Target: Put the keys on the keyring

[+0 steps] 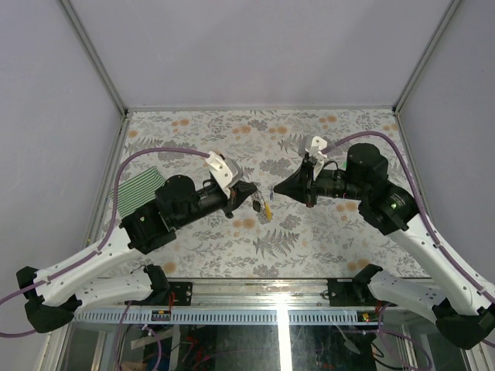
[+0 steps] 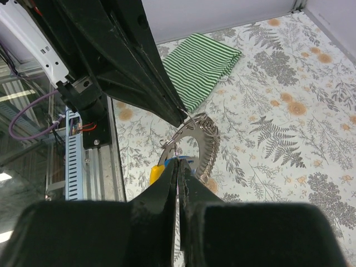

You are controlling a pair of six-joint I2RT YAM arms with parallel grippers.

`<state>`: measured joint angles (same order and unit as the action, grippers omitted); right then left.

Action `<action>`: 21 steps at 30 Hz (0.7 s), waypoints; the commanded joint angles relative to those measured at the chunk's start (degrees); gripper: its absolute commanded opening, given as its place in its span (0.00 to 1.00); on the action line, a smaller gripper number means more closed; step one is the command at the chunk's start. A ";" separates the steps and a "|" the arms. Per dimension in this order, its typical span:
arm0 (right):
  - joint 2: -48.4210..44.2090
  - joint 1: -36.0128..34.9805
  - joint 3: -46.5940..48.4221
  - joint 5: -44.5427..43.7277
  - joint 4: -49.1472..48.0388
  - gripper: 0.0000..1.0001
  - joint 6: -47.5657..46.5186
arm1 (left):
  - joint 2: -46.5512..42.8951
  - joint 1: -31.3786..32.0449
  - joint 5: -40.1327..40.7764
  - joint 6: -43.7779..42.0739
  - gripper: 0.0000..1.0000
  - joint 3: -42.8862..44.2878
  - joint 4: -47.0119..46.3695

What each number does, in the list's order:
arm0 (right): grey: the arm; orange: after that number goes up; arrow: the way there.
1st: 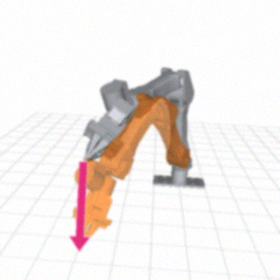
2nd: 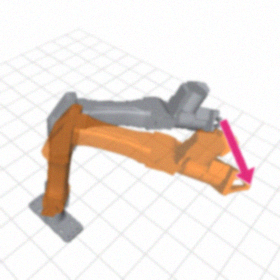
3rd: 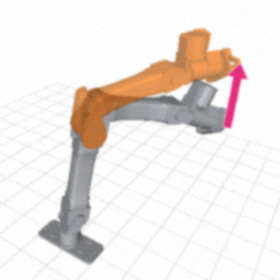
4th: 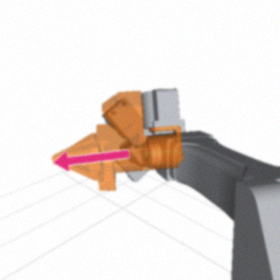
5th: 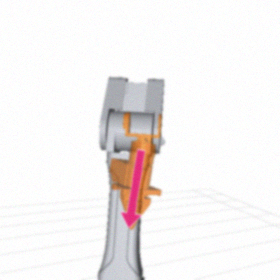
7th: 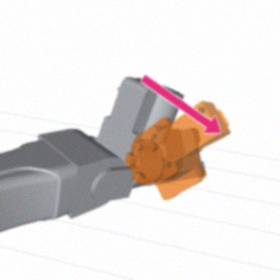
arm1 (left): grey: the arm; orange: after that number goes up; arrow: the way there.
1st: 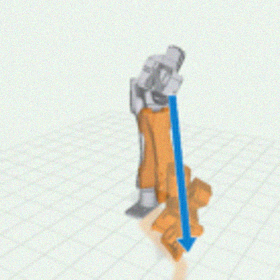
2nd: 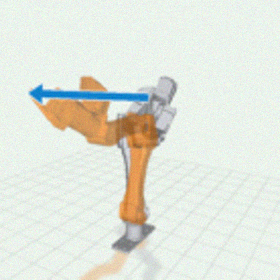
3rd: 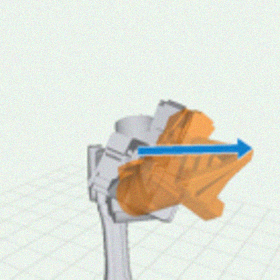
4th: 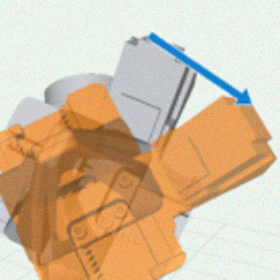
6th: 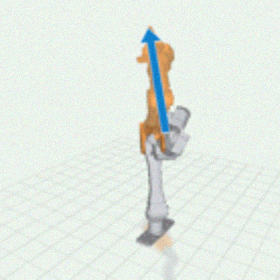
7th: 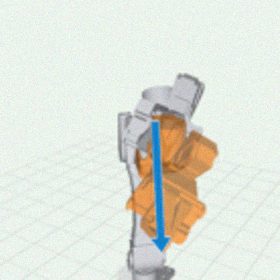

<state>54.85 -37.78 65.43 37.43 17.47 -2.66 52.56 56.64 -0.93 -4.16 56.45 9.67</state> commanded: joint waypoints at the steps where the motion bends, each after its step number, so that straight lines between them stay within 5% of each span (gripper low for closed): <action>1: 1.54 -1.35 3.23 1.33 -2.45 0.00 -1.55 | -1.27 0.32 -1.75 -0.06 0.00 2.09 -5.27; 21: 4.08 -3.71 3.61 -1.39 -5.38 0.00 0.48 | -1.59 0.32 -3.79 0.16 0.00 1.88 -5.41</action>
<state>58.41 -40.91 66.59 37.76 15.55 -2.76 52.25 56.64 -3.79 -4.14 56.45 9.45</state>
